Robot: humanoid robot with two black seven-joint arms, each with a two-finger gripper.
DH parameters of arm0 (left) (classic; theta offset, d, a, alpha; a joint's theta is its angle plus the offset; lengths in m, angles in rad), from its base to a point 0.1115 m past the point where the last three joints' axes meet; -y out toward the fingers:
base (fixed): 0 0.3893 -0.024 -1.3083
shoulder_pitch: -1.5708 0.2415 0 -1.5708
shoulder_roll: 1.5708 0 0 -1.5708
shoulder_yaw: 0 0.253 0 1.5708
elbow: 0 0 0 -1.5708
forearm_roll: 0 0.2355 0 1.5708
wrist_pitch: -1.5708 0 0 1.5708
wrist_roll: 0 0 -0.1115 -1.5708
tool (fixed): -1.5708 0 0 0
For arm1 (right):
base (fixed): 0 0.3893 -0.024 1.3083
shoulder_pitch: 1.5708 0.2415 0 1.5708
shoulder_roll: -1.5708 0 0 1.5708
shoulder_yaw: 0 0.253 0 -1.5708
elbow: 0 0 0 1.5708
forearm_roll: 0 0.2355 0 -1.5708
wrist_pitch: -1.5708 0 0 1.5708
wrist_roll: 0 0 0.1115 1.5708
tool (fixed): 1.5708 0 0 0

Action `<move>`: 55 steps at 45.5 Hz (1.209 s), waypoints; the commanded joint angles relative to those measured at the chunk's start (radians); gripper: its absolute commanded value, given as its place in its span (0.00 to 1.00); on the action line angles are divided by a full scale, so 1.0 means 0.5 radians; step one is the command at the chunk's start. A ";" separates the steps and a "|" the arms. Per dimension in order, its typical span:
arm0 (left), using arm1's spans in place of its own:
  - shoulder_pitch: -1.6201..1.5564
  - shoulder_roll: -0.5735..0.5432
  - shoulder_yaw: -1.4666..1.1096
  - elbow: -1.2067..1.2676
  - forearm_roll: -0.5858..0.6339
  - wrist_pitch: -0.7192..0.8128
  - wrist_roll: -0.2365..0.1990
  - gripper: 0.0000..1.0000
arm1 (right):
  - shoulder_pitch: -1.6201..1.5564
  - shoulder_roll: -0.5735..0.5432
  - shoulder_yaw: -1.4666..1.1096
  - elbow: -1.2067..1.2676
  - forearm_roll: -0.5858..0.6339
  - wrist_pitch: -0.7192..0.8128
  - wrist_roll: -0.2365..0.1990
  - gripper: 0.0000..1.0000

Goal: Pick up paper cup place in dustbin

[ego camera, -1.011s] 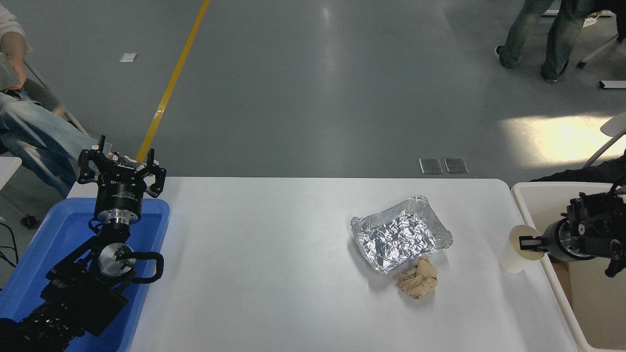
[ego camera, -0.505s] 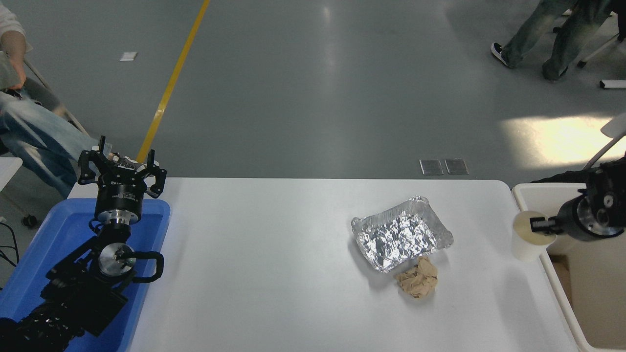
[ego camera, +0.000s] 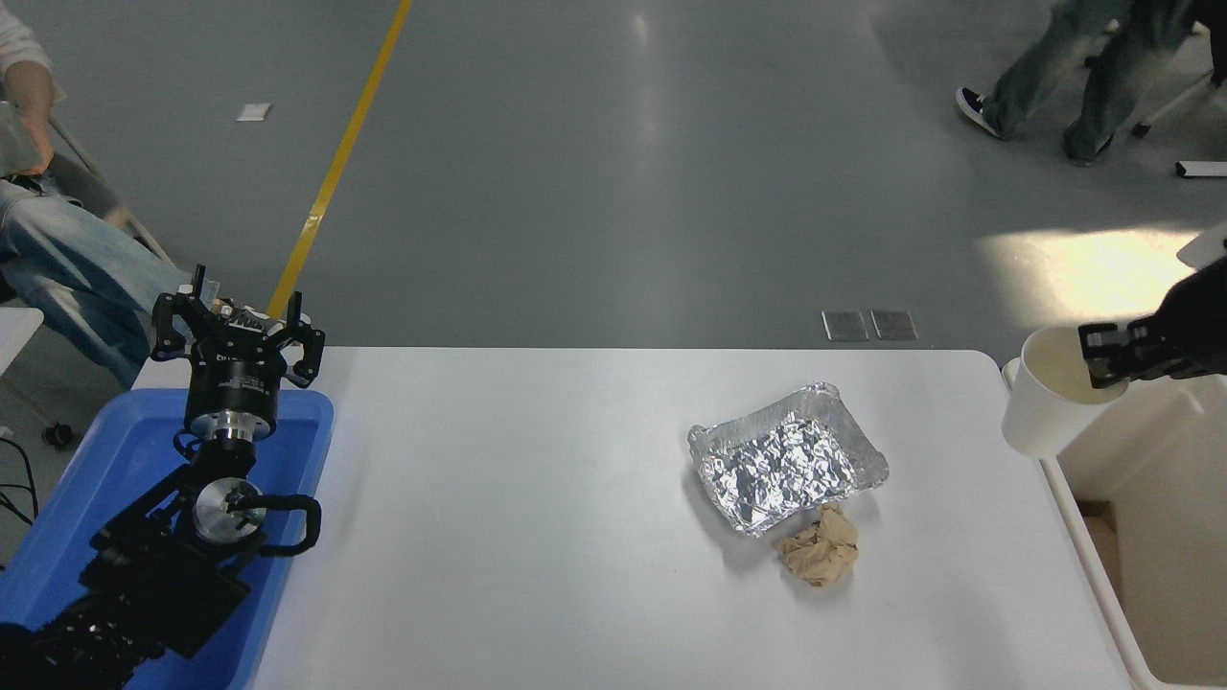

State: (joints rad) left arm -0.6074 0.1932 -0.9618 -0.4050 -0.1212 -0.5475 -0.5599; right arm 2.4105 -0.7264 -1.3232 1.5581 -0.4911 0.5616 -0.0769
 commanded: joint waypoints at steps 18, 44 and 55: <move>0.000 -0.003 -0.003 0.000 -0.003 0.003 0.000 0.99 | 0.070 -0.201 -0.167 -0.330 -0.104 0.110 0.006 0.00; 0.000 -0.003 -0.003 0.000 -0.003 0.003 -0.003 0.99 | -2.307 -0.443 0.814 -1.760 0.015 -0.862 0.209 0.00; 0.000 -0.003 -0.003 0.000 -0.003 0.003 -0.003 0.99 | -3.127 0.075 1.355 -2.481 0.426 -0.875 0.206 0.00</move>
State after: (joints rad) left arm -0.6074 0.1916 -0.9632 -0.4049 -0.1226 -0.5459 -0.5611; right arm 1.2841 -0.8729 -0.9047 0.6464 -0.4610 0.1705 0.0167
